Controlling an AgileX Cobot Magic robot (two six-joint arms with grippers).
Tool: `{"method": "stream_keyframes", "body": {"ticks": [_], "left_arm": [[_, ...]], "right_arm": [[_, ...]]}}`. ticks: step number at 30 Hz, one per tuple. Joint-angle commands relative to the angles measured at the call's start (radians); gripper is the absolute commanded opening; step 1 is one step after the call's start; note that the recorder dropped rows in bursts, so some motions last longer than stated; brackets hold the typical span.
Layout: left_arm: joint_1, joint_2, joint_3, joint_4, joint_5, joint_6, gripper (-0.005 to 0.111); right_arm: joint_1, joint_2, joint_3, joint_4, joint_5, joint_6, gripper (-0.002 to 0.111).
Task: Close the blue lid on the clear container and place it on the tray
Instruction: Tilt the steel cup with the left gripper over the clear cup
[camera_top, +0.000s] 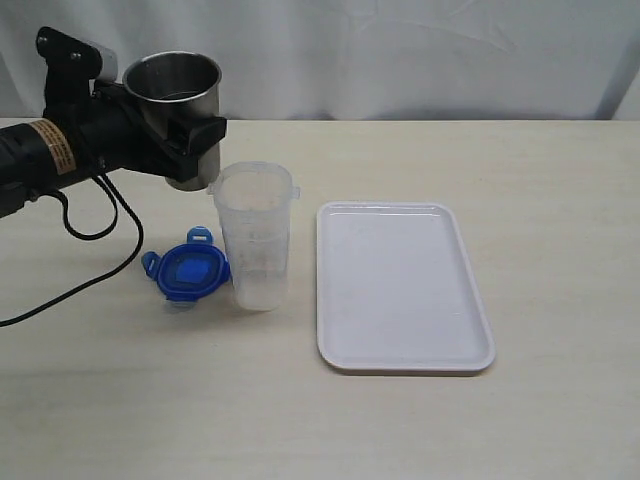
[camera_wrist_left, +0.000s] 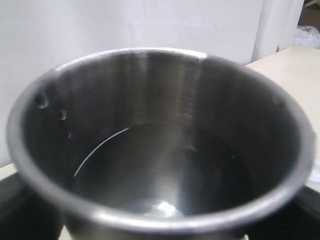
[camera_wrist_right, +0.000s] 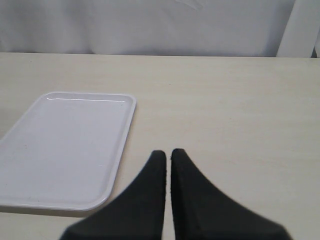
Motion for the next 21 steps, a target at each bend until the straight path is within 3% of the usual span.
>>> {"method": "stream_keyframes", "body": {"ticks": [1, 21], "left_arm": [[-0.010, -0.017, -0.013, -0.018, -0.054, 0.014, 0.000], [-0.011, -0.017, -0.013, -0.016, -0.054, 0.163, 0.000]], "right_arm": [[0.002, -0.005, 0.002, 0.001, -0.003, -0.004, 0.004], [0.002, -0.005, 0.002, 0.001, -0.003, -0.004, 0.004]]}}
